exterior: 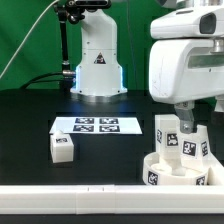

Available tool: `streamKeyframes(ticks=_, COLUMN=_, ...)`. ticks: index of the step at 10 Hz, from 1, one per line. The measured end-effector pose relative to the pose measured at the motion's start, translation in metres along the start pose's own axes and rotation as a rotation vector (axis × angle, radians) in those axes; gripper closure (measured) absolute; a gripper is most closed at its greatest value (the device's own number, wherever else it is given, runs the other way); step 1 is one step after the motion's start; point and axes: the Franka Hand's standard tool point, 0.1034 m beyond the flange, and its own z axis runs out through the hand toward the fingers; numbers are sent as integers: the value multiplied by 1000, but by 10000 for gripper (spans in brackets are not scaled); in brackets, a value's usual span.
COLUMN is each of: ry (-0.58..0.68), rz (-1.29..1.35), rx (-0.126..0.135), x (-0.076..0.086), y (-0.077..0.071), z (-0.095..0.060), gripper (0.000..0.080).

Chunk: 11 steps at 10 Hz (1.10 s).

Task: Assemble stool

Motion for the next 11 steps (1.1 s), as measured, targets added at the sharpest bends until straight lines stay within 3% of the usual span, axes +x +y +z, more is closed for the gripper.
streamKeyframes(ticks=4, ry=4, rz=48, rx=6, x=-4, y=-20, z=12, gripper=151)
streamKeyframes(ticks=9, ry=-2, rz=64, rx=6, x=-13, y=-21, z=21, gripper=151)
streamKeyframes(ticks=11, ry=-2, rz=72, rx=6, x=-12, y=-22, z=21, gripper=413)
